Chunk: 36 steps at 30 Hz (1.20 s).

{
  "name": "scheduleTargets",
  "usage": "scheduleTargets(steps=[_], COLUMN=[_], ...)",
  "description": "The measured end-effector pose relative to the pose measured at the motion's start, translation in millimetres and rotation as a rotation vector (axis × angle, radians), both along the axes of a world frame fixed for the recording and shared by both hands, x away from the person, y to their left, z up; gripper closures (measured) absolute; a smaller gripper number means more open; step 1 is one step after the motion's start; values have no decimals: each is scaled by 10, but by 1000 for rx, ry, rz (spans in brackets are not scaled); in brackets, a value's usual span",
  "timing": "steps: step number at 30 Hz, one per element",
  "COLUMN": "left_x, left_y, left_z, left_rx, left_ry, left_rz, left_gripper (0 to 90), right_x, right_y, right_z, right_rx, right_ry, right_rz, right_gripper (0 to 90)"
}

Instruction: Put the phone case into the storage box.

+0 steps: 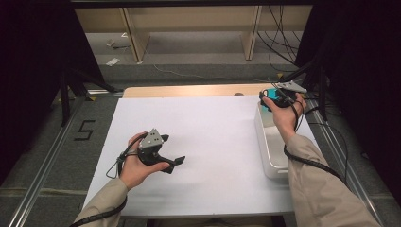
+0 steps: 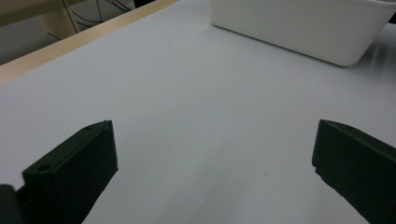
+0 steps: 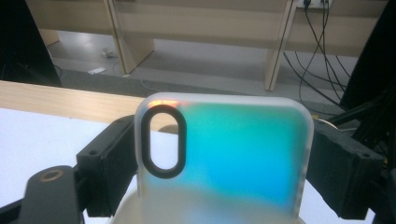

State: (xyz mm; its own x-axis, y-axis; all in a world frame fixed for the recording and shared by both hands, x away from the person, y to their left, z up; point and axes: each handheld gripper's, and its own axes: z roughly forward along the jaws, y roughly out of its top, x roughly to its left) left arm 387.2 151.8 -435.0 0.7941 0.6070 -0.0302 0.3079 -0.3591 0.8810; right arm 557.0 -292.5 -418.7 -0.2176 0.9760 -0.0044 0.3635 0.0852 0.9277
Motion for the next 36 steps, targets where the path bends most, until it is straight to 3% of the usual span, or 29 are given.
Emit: scheduleTargets(steps=[36], left_x=[0], left_y=[-2], left_z=[-3], left_rx=[2], left_ry=[0], left_rz=[-1], left_gripper=[0], right_x=[18], right_y=[22], right_z=[-81], right_rx=[-8], right_ry=[55], right_rz=[-9], right_gripper=[170])
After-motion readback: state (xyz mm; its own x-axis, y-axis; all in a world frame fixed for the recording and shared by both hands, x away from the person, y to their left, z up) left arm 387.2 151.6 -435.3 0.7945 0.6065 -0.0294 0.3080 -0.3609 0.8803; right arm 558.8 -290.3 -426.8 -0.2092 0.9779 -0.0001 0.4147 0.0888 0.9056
